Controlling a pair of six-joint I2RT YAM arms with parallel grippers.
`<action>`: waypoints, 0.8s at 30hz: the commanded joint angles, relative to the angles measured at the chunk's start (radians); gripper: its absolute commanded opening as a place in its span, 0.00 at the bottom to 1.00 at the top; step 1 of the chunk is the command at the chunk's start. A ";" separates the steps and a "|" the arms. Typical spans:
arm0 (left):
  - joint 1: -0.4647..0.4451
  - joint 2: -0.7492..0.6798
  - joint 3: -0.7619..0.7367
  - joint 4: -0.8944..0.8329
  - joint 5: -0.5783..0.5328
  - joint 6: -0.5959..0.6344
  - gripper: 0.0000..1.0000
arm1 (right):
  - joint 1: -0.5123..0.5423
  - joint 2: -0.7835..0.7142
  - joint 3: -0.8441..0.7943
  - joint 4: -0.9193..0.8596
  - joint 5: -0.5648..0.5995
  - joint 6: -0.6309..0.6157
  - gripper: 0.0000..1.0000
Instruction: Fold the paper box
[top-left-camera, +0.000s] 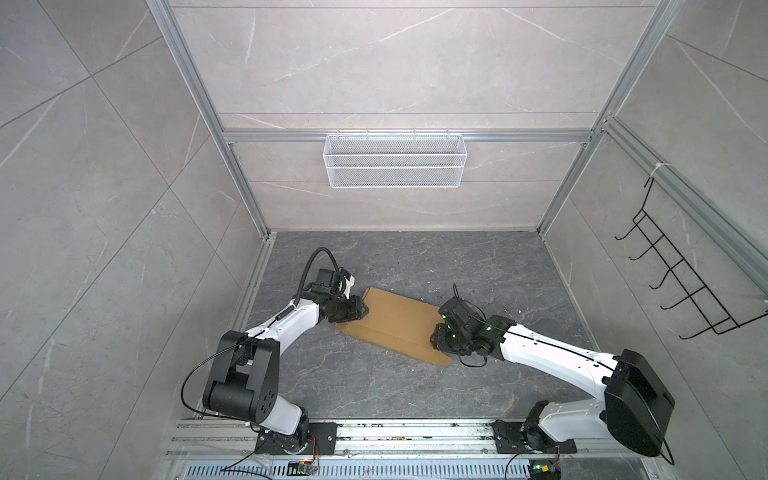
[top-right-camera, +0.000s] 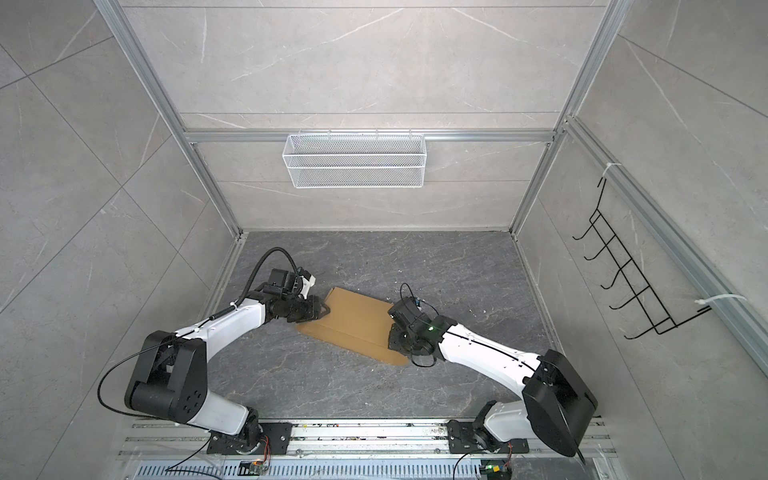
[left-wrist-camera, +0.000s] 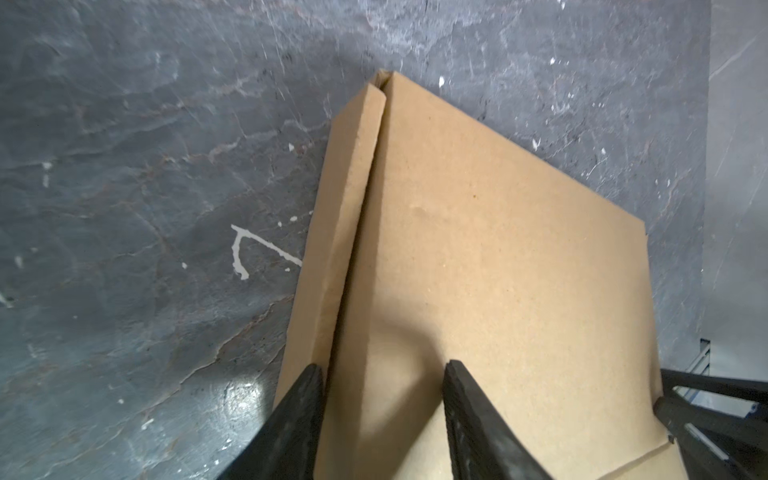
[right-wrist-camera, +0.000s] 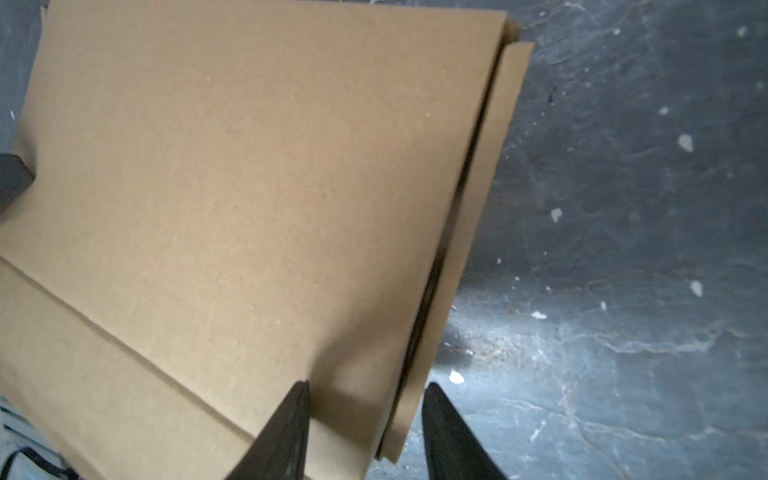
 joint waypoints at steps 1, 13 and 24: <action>-0.004 -0.045 -0.037 0.027 0.023 -0.041 0.41 | -0.019 0.028 -0.022 0.027 -0.021 -0.030 0.34; -0.025 -0.070 -0.107 0.023 -0.055 -0.065 0.34 | -0.041 0.077 -0.026 0.022 -0.012 -0.062 0.26; -0.030 -0.116 0.003 -0.147 -0.156 -0.010 0.42 | -0.059 -0.005 0.054 -0.134 0.005 -0.160 0.49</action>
